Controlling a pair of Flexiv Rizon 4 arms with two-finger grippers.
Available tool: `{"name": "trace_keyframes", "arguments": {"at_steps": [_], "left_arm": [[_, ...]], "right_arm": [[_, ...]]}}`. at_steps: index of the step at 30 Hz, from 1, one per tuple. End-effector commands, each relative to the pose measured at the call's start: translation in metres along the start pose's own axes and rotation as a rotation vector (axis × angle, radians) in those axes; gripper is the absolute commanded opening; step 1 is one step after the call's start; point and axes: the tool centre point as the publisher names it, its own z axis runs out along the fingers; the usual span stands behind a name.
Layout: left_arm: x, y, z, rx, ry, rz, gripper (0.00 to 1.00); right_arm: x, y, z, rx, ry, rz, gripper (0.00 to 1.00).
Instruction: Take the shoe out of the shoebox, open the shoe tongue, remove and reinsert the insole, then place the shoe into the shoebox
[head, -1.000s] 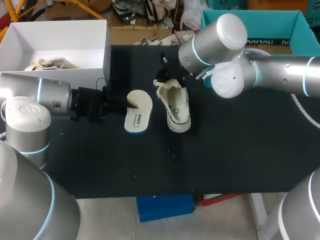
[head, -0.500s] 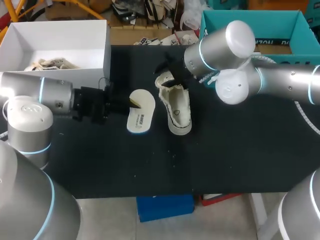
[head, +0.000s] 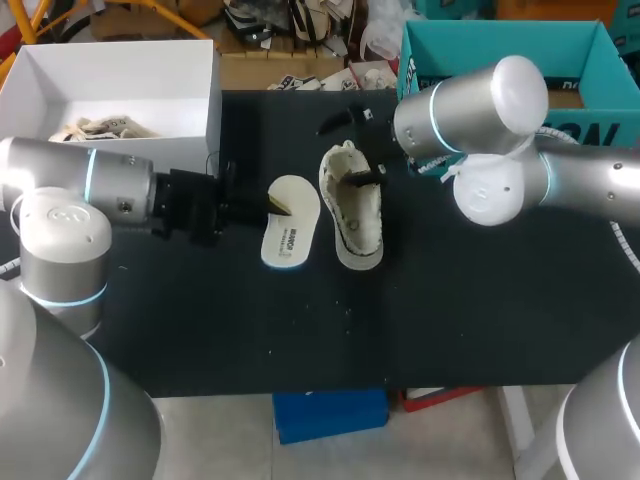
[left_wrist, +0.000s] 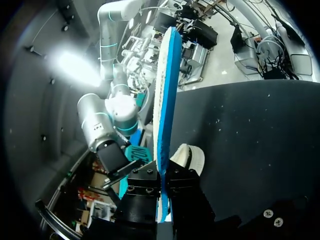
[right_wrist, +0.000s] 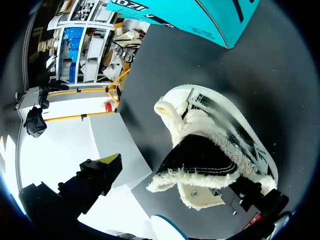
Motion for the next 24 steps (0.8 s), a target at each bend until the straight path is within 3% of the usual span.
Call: {"name": "trace_keyframes", "arguments": {"at_steps": [1, 12, 24], "left_arm": [[-0.002, -0.004, -0.001, -0.009, 0.005, 0.004, 0.0], [-0.011, -0.01, 0.002, 0.0, 0.014, 0.013, 0.0], [-0.023, -0.013, 0.015, 0.041, 0.084, 0.044, 0.0]], "right_arm": [[0.004, -0.007, -0.019, -0.144, -0.003, 0.006, 1.0], [0.005, -0.017, -0.052, -0.208, 0.016, -0.004, 1.0], [-0.027, -0.035, -0.085, -0.26, 0.055, 0.039, 1.0]]}}
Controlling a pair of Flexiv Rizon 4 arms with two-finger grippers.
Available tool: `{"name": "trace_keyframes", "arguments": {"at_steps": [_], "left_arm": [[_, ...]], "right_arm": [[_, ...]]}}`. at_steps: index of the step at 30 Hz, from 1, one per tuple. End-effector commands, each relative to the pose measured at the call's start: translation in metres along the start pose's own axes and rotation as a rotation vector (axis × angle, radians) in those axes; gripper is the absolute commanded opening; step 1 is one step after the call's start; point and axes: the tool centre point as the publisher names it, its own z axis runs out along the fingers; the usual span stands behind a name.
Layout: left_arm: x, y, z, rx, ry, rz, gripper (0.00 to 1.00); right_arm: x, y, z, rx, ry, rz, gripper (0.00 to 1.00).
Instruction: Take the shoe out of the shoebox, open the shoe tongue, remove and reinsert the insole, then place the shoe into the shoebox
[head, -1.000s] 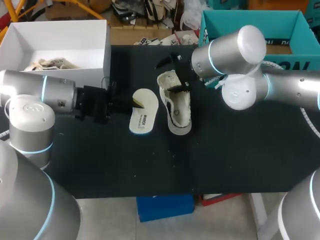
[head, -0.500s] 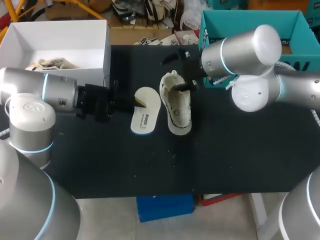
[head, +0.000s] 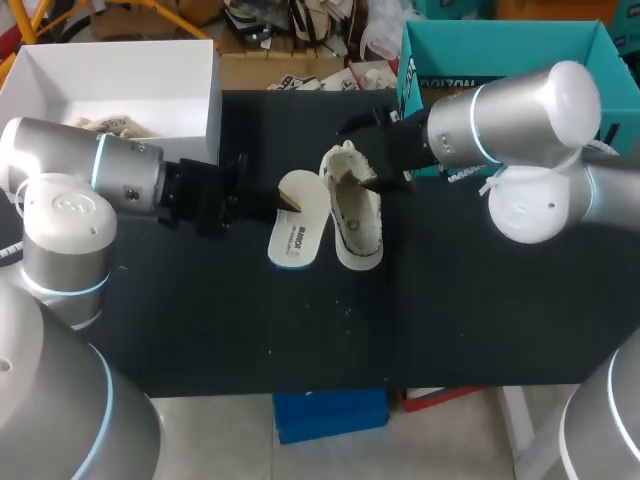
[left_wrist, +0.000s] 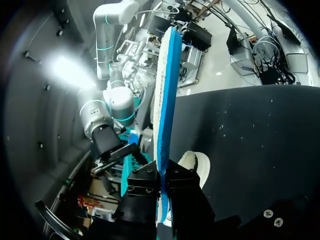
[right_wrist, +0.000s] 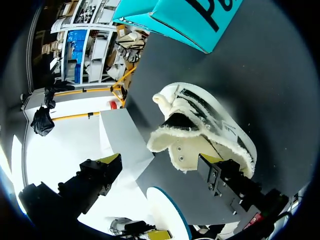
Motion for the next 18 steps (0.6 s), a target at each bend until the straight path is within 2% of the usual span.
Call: {"name": "trace_keyframes", "arguments": {"at_steps": [1, 7, 10, 12, 18], "left_arm": [[-0.006, 0.004, 0.006, 0.012, 0.052, 0.003, 0.0], [-0.007, 0.009, 0.018, 0.045, 0.135, -0.011, 0.0], [-0.008, 0.008, 0.024, 0.068, 0.123, -0.034, 0.0], [-0.007, 0.006, 0.029, 0.081, 0.113, -0.047, 0.0], [-0.002, 0.002, 0.044, 0.101, 0.131, -0.049, 0.0]], "right_arm": [[-0.019, -0.011, -0.017, -0.28, 0.02, 0.021, 1.0], [-0.036, -0.022, -0.029, -0.303, 0.066, 0.058, 1.0], [-0.04, -0.034, -0.034, -0.325, 0.098, 0.075, 1.0], [-0.047, -0.035, -0.039, -0.329, 0.137, 0.102, 1.0], [-0.059, -0.041, -0.058, -0.345, 0.166, 0.121, 1.0]]}}
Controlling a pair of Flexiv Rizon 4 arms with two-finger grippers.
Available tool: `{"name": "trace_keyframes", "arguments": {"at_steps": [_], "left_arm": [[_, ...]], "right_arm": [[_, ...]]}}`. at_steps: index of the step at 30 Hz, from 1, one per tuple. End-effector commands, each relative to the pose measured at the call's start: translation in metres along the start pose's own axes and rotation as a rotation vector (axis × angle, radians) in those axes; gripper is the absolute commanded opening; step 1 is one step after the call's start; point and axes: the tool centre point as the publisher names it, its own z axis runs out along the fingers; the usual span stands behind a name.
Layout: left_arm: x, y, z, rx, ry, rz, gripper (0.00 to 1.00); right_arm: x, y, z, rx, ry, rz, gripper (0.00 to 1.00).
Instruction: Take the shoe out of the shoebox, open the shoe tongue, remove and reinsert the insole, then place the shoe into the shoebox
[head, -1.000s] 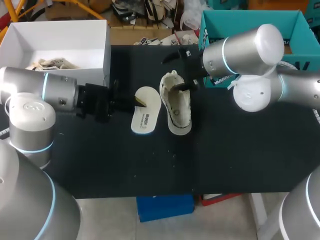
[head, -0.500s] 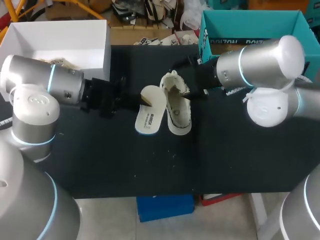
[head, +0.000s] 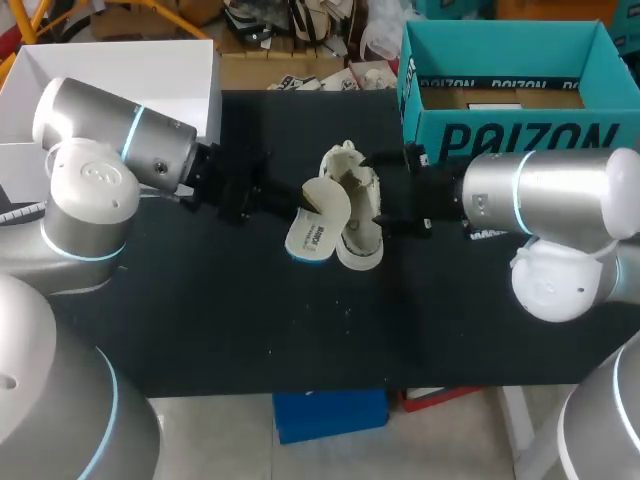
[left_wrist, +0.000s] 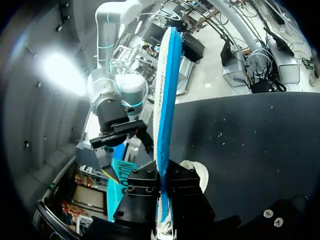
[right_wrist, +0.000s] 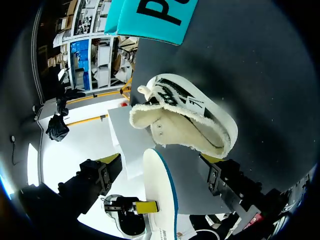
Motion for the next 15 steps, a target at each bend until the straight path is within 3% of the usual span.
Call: {"name": "trace_keyframes", "arguments": {"at_steps": [1, 15], "left_arm": [[-0.001, 0.003, 0.014, 0.006, 0.006, 0.0, 0.0], [-0.001, -0.003, 0.04, 0.018, 0.0, -0.007, 0.0]], "right_arm": [[-0.01, -0.006, -0.02, -0.363, 0.045, 0.003, 1.0], [-0.009, -0.01, -0.076, -0.412, 0.048, -0.025, 1.0]]}}
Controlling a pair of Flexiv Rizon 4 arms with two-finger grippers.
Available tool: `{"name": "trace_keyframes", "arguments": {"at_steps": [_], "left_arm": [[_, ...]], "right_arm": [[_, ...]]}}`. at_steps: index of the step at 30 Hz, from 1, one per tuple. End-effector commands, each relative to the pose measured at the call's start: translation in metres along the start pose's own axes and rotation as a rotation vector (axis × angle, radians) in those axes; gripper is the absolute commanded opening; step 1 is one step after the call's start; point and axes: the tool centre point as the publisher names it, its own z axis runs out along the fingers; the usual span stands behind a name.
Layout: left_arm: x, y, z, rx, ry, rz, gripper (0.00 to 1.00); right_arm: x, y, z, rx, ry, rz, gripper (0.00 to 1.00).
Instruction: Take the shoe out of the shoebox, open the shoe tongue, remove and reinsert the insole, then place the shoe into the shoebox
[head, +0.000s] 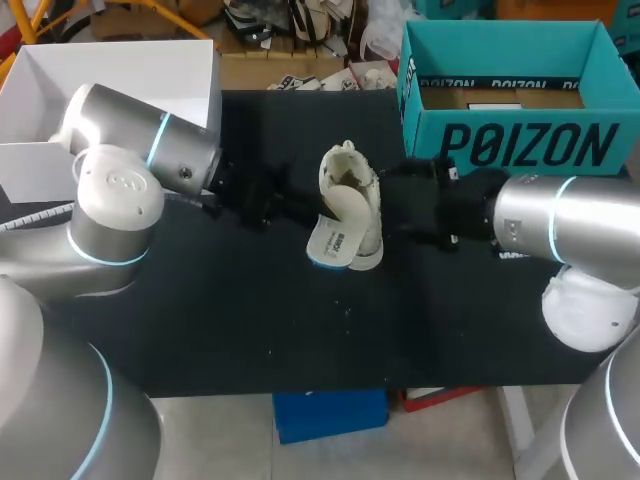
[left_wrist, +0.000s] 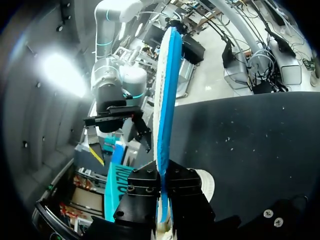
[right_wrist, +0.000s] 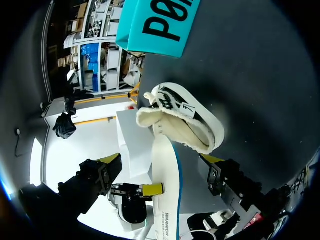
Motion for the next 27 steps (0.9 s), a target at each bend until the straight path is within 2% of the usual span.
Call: {"name": "trace_keyframes", "arguments": {"at_steps": [1, 6, 12, 20, 27], "left_arm": [[0.001, -0.001, 0.01, -0.008, -0.002, -0.001, 0.0], [0.004, 0.0, 0.014, -0.01, -0.002, -0.009, 0.0], [0.007, 0.001, 0.017, -0.016, -0.002, -0.029, 0.0], [0.012, 0.004, 0.023, 0.014, -0.053, -0.125, 0.0], [0.023, -0.001, 0.03, 0.016, -0.015, -0.16, 0.0]], "right_arm": [[0.0, -0.006, -0.03, -0.366, -0.012, 0.012, 1.0], [-0.001, -0.006, -0.045, -0.378, -0.035, 0.006, 1.0], [-0.001, -0.006, -0.045, -0.378, -0.035, 0.006, 1.0], [-0.001, -0.006, -0.045, -0.378, -0.035, 0.006, 1.0], [-0.001, -0.006, -0.045, -0.378, -0.035, 0.006, 1.0]]}}
